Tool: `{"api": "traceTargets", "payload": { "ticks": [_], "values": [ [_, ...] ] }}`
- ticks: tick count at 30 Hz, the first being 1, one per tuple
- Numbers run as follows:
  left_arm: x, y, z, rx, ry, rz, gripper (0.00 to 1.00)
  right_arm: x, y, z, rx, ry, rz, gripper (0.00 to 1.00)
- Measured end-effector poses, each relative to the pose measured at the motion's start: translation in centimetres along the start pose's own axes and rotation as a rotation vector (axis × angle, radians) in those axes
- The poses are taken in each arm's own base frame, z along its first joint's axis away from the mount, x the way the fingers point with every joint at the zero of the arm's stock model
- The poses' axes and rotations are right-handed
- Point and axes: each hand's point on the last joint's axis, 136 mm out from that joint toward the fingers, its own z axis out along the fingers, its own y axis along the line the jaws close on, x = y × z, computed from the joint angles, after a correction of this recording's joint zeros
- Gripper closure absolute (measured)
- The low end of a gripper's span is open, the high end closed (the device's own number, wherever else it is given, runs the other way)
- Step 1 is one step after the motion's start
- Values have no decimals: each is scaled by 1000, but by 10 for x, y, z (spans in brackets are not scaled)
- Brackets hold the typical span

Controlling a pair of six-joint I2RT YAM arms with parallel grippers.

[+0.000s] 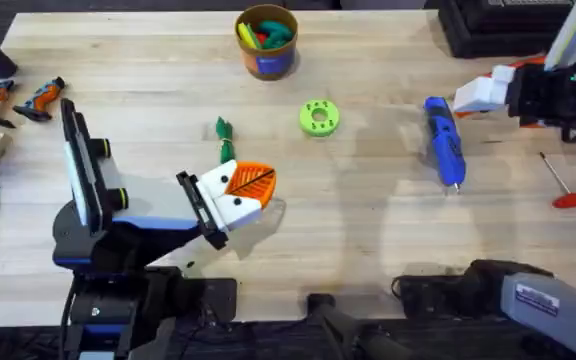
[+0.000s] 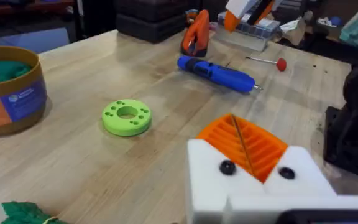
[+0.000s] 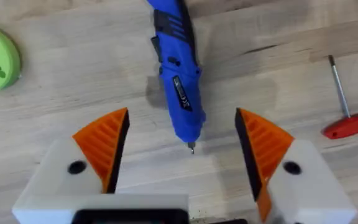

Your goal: Pick up the gripper from the table and insert it into the empty holder that is missing its gripper. Then pick up a screw, insert it into the mounting hole, and use the screwdriver to tighten it. Finally, clean up the table by picking up the vegetable and placing it into the bucket.

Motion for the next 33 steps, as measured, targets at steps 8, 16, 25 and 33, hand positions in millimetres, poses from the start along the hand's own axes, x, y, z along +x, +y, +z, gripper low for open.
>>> {"api": "traceTargets", "payload": {
  "ticks": [8,16,25,33],
  "values": [
    [0,0,0,0,0,13,985,-15,1,0,-6,-60,2,40],
    [0,0,0,0,0,30,985,-16,-2,1,-1,-58,13,38],
    [0,0,0,0,0,35,985,-19,-14,38,17,36,11,11],
    [0,0,0,0,0,36,985,-24,-7,76,-24,96,-90,11]
  ]
}}
